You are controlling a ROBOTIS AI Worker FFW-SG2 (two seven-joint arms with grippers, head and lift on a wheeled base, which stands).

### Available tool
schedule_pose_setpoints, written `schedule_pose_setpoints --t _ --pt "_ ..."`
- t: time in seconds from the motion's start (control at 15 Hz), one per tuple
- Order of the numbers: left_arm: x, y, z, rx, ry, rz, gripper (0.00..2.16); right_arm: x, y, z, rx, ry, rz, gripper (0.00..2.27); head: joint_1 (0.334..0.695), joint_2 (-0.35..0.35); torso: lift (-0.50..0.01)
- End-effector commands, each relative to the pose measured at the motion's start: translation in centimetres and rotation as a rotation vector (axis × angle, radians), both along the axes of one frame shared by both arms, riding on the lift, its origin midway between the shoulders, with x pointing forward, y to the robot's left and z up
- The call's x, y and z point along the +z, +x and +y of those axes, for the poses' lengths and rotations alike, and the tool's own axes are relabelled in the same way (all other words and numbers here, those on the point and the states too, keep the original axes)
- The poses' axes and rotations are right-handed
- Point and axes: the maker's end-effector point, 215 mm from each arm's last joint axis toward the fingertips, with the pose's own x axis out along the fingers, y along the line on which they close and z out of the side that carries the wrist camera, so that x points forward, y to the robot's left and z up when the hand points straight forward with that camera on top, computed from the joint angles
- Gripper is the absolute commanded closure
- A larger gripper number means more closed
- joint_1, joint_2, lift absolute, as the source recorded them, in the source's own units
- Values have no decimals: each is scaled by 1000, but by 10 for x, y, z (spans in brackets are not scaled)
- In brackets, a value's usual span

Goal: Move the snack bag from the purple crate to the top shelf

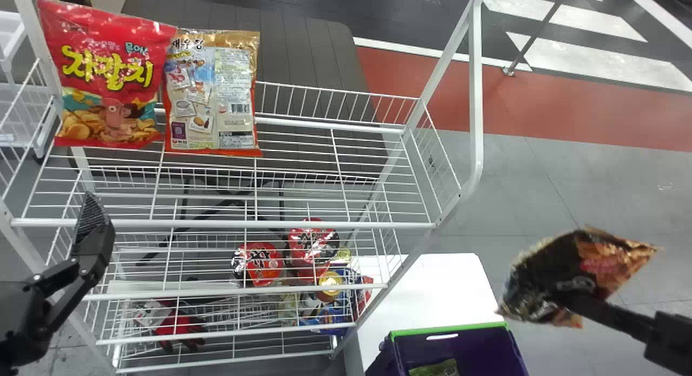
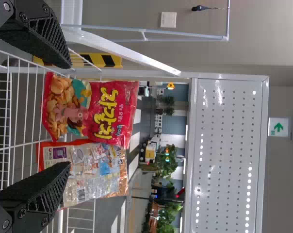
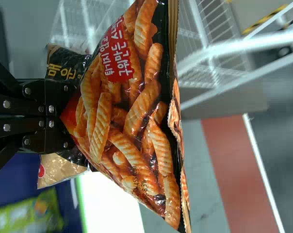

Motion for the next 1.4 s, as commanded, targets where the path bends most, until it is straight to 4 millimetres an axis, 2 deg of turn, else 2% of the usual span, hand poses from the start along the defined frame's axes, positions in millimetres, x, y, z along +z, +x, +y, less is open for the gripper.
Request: schedule_pose_setpoints --t 0.0,0.2,0.33,0.47,0.53,0.73,0.87,0.93,1.07,1.2,1.33 --pt "0 -1 -3 -5 5 2 107 40 31 44 85 5 -103 1605 695 -350 0" --pt "-2 -2 -9 -15 8 9 107 90 71 89 198 -10 -257 1609 695 -350 0" --pt "-5 -3 -14 -24 17 16 107 105 90 129 273 7 -312 1615 695 -325 0" --pt "-6 -2 -17 -27 19 18 107 106 102 171 346 63 -333 1622 695 -276 0" --pt "-8 -2 -16 -26 21 20 107 104 105 191 393 81 -330 1622 695 -226 0" --pt "-11 -2 -18 -31 24 26 107 92 128 222 388 93 -314 1622 695 -152 0" --pt "-10 -3 -20 -34 24 25 107 78 150 246 402 81 -278 1619 695 -110 0" --pt "-11 -3 -21 -38 23 27 107 62 159 253 391 63 -240 1619 695 -94 0" --pt "-14 -4 -22 -42 30 33 107 47 177 266 391 22 -201 1615 695 -70 0" --pt "-16 -6 -22 -42 36 39 107 52 194 276 393 -21 -208 1615 695 -47 0" --pt "-17 -7 -22 -44 43 47 107 62 223 275 383 -53 -216 1615 695 -32 0"
